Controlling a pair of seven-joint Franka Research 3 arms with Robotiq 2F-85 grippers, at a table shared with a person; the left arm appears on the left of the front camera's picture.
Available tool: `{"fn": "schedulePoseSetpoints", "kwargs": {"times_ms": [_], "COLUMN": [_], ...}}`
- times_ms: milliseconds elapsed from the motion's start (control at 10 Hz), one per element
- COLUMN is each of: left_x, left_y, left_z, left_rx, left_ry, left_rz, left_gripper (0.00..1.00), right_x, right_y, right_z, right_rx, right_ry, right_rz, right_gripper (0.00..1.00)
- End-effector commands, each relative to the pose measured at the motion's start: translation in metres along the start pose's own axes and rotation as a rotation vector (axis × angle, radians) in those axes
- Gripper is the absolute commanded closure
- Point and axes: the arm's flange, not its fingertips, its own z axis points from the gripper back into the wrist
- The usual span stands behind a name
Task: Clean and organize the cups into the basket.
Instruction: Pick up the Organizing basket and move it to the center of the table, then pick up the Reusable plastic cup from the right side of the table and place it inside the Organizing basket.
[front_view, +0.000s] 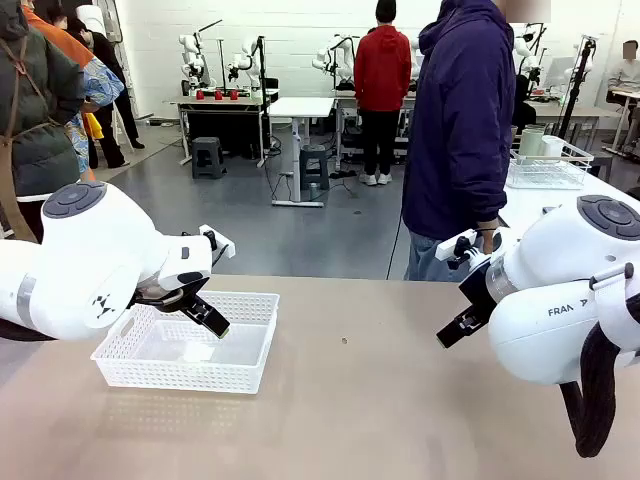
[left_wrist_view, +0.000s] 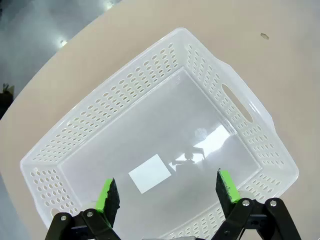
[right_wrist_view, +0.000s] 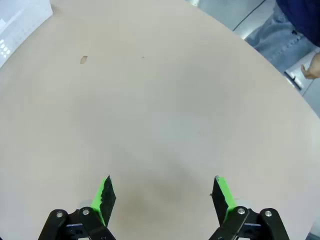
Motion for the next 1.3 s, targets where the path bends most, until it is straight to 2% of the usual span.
{"fn": "schedulePoseSetpoints", "kwargs": {"times_ms": [0,1200], "left_x": [0.0,0.0], "left_y": [-0.0001,-0.0001], "left_z": [0.0,0.0], "left_rx": [0.0,0.0], "left_ry": [0.0,0.0], "left_rz": [0.0,0.0], "left_gripper": [0.0,0.0], "right_x": [0.0,0.0], "right_y": [0.0,0.0], "right_z": [0.0,0.0], "right_rx": [0.0,0.0], "right_ry": [0.0,0.0], "right_rz": [0.0,0.0], "right_gripper": [0.0,0.0]}}
